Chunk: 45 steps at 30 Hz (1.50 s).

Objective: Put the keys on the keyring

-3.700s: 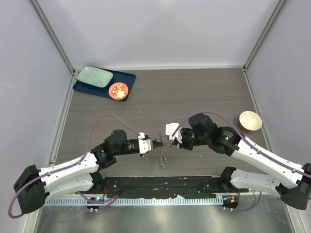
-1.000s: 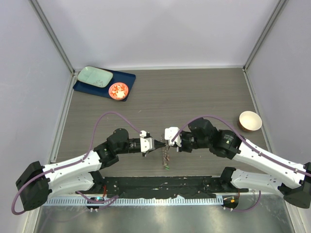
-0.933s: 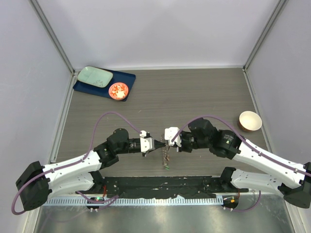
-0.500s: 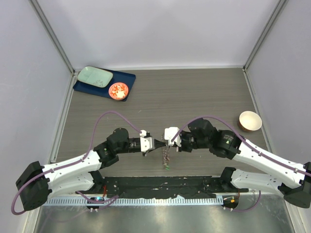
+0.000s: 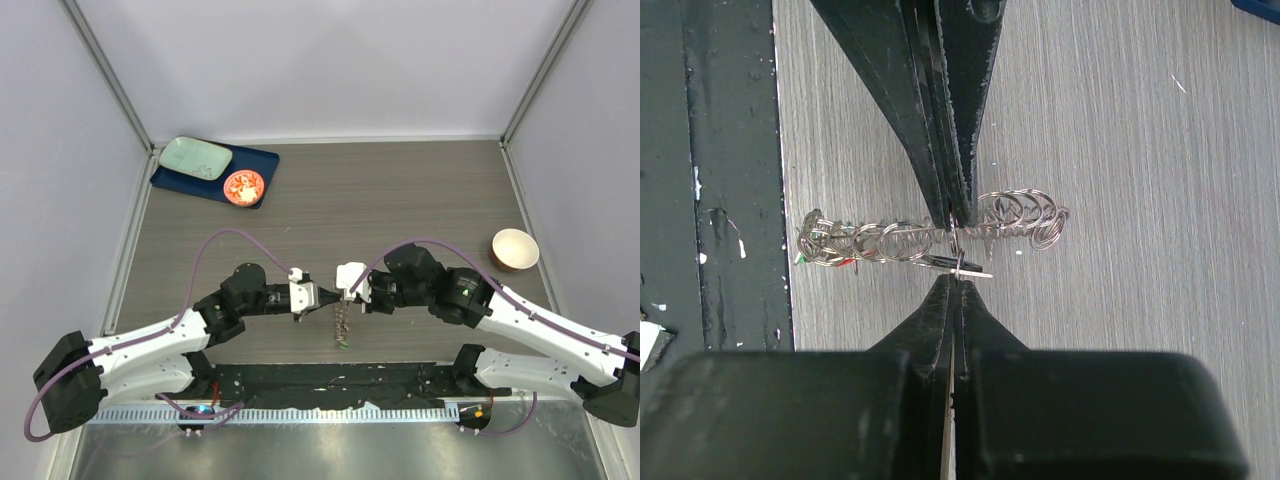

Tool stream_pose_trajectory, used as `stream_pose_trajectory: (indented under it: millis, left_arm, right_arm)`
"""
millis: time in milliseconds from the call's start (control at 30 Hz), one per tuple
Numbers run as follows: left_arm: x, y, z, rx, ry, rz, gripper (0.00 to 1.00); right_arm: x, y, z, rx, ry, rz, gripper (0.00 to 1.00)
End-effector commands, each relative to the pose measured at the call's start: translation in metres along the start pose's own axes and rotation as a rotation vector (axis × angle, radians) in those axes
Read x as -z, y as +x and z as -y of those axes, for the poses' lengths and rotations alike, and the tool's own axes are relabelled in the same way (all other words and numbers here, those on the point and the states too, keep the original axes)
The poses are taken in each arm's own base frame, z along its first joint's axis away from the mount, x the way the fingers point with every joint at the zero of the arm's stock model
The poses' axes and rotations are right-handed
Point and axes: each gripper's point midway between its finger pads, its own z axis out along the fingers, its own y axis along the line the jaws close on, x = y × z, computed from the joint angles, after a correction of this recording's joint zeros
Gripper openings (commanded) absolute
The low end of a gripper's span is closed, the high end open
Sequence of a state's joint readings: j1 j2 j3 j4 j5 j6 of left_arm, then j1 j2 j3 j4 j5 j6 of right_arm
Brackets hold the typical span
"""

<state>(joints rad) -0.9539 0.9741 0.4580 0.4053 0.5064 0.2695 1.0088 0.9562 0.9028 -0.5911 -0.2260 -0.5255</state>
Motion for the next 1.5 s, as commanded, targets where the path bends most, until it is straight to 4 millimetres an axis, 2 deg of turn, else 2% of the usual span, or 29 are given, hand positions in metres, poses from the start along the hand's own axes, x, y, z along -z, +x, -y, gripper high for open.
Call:
stream_pose_trajectory:
  millis: [0, 333, 867, 1467]
  left_arm:
    - [-0.004, -0.035, -0.013, -0.053, -0.03, 0.088, 0.0]
    - [-0.001, -0.033, -0.02, -0.063, -0.069, 0.067, 0.0]
    - [-0.001, -0.037, -0.017, -0.064, -0.049, 0.084, 0.0]
    - [-0.005, -0.037, -0.013, -0.051, -0.024, 0.094, 0.0]
  right_arm:
    - [0.002, -0.011, 0.005, 0.023, 0.022, 0.04, 0.01]
    - [0.002, -0.006, 0.004, 0.022, 0.027, 0.022, 0.01]
    - [-0.001, -0.001, 0.007, 0.02, 0.045, -0.006, 0.01]
    - [-0.002, -0.005, 0.006, 0.022, 0.032, 0.006, 0.01]
